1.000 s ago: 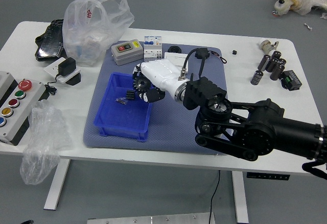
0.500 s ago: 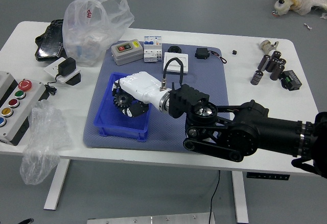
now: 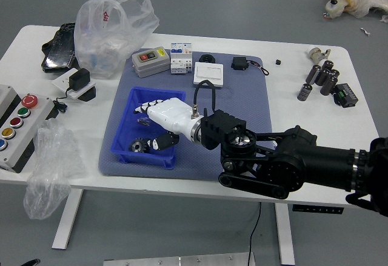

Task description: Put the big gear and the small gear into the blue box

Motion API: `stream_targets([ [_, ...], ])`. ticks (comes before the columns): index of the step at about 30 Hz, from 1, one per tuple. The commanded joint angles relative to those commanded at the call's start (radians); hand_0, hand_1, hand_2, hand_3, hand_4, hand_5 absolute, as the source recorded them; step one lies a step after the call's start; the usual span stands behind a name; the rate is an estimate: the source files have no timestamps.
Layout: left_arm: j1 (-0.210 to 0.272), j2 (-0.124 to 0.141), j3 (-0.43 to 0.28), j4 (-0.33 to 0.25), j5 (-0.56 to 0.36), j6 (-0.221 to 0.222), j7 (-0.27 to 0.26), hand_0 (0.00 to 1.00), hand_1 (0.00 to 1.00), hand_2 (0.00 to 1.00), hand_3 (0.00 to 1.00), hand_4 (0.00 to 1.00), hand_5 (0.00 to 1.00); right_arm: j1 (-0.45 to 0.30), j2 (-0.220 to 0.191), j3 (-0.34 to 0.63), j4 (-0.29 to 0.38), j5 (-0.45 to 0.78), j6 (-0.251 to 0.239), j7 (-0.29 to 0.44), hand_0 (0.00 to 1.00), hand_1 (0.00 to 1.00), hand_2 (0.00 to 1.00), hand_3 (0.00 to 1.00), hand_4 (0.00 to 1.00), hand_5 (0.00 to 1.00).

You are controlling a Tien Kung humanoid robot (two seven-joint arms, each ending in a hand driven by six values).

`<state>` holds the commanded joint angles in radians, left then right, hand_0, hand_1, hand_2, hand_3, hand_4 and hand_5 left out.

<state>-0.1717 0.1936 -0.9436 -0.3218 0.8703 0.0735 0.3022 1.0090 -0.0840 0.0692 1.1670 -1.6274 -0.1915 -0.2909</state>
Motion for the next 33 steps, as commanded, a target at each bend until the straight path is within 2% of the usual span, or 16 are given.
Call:
stream_targets([
  [3, 0.001, 0.0, 0.0, 0.0, -0.001, 0.0, -0.001, 0.653, 0.593, 0.585, 0.738, 0.741, 0.6, -0.002, -0.008, 0.023, 0.005, -0.009, -0.013, 0.012, 0.717, 0.949, 0.93, 0.878, 0.62, 0.347],
  [6, 0.003, -0.001, 0.002, 0.0, -0.004, 0.001, -0.002, 0.653, 0.593, 0.585, 0.738, 0.738, 0.602, -0.009, -0.033, 0.079, 0.027, -0.029, -0.031, 0.021, 0.707, 0.935, 0.915, 0.854, 0.623, 0.352],
  [11, 0.006, -0.002, 0.006, 0.001, -0.011, 0.001, -0.005, 0.653, 0.593, 0.585, 0.738, 0.738, 0.602, -0.055, -0.114, 0.212, 0.09, -0.043, -0.084, 0.038, 0.707, 0.935, 0.915, 0.854, 0.623, 0.352],
  [12, 0.006, -0.003, 0.007, 0.001, -0.012, 0.002, -0.005, 0.653, 0.592, 0.585, 0.739, 0.76, 0.576, -0.071, -0.129, 0.239, 0.102, -0.031, -0.1, 0.05, 0.652, 0.83, 0.82, 0.746, 0.626, 0.354],
  [14, 0.008, -0.004, 0.009, 0.002, -0.016, 0.002, -0.006, 0.653, 0.592, 0.585, 0.739, 0.76, 0.576, -0.113, -0.164, 0.303, 0.13, 0.012, -0.147, 0.092, 0.652, 0.83, 0.82, 0.746, 0.626, 0.354],
  [17, 0.008, -0.005, 0.012, 0.003, -0.02, 0.003, -0.009, 0.653, 0.592, 0.585, 0.739, 0.76, 0.576, -0.176, -0.195, 0.395, 0.155, 0.099, -0.223, 0.179, 0.652, 0.83, 0.82, 0.746, 0.626, 0.354],
  [18, 0.007, -0.005, 0.015, 0.003, -0.024, 0.003, -0.012, 0.653, 0.593, 0.585, 0.739, 0.76, 0.579, -0.211, -0.207, 0.442, 0.158, 0.152, -0.26, 0.231, 0.594, 0.682, 0.663, 0.643, 0.621, 0.352],
  [22, 0.006, -0.005, 0.021, 0.004, -0.031, 0.004, -0.016, 0.653, 0.593, 0.585, 0.739, 0.76, 0.579, -0.304, -0.226, 0.555, 0.15, 0.293, -0.33, 0.372, 0.594, 0.682, 0.663, 0.643, 0.621, 0.352],
  [23, 0.006, -0.005, 0.022, 0.005, -0.032, 0.004, -0.016, 0.653, 0.593, 0.585, 0.739, 0.76, 0.579, -0.331, -0.231, 0.584, 0.147, 0.329, -0.336, 0.408, 0.594, 0.682, 0.663, 0.643, 0.621, 0.352],
  [24, 0.006, -0.005, 0.024, 0.005, -0.034, 0.004, -0.017, 0.653, 0.593, 0.585, 0.739, 0.763, 0.581, -0.356, -0.234, 0.61, 0.145, 0.365, -0.337, 0.444, 0.504, 0.633, 0.618, 0.625, 0.627, 0.343],
  [29, 0.002, -0.004, 0.029, 0.007, -0.039, 0.002, -0.021, 0.653, 0.593, 0.585, 0.739, 0.763, 0.581, -0.48, -0.244, 0.736, 0.14, 0.553, -0.33, 0.629, 0.504, 0.633, 0.618, 0.625, 0.627, 0.343],
  [30, -0.001, -0.003, 0.03, 0.007, -0.038, 0.002, -0.023, 0.653, 0.593, 0.585, 0.739, 0.764, 0.581, -0.504, -0.247, 0.76, 0.142, 0.589, -0.325, 0.663, 0.273, 0.356, 0.444, 0.556, 0.634, 0.345],
  [33, -0.009, 0.001, 0.037, 0.011, -0.038, -0.001, -0.032, 0.653, 0.593, 0.585, 0.739, 0.764, 0.581, -0.566, -0.257, 0.824, 0.149, 0.676, -0.305, 0.746, 0.273, 0.356, 0.444, 0.556, 0.634, 0.345],
])
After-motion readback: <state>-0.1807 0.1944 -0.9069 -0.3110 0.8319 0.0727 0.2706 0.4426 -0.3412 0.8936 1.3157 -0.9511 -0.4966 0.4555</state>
